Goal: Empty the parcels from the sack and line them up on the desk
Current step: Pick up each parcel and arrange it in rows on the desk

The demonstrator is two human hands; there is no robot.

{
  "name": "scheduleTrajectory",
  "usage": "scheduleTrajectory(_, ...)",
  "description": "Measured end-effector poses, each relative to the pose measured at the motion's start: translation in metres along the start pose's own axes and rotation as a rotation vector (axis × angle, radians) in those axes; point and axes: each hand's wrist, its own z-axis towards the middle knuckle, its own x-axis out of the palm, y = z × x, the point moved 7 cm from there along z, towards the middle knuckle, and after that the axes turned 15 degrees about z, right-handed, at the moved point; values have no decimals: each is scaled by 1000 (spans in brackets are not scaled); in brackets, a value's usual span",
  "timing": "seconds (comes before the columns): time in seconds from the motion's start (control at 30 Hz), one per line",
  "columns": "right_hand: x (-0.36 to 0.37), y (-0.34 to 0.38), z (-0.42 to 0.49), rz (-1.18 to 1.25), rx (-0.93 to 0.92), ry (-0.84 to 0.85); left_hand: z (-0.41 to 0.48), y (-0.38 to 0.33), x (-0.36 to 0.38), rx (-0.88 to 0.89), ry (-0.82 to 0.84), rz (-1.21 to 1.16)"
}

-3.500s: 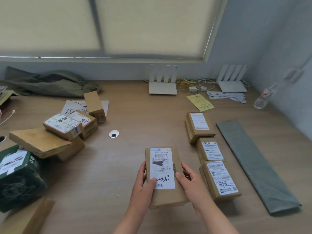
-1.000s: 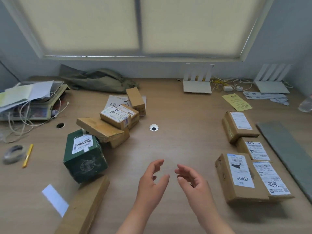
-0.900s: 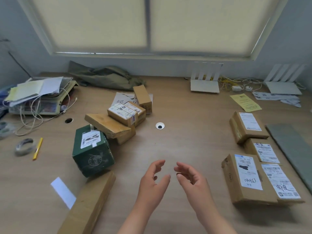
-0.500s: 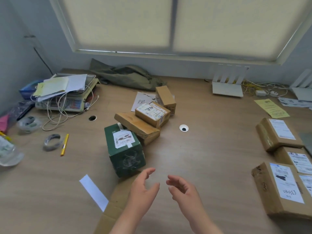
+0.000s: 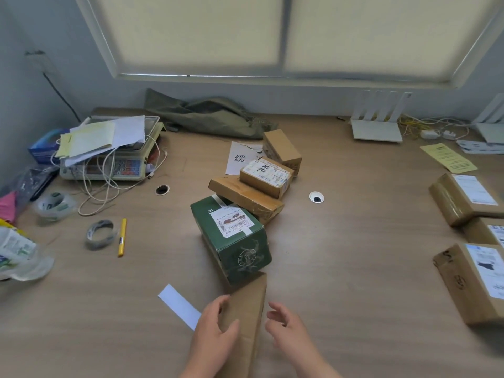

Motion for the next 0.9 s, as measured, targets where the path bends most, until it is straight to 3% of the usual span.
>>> scheduleTrajectory(0.13,16,-26,5,64,110,30,-6,8,16,-98,131,-64)
scheduleTrajectory(0.4,-16,-32,-3,19,89,-35,-23,-12,43,-138,195,-122)
scheduleTrajectory(0.6,-63,-8,-22,-4,-63,-142,-37,-58,62,-114,224,-175)
scheduleTrajectory(0.73,-94,17,-28,-17,-173,-209,-36,-95,68,-52,210,-374)
scheduleTrajectory(0.9,-114,58,-45,30,-312,-107,-32,-141,55,60,149,-491)
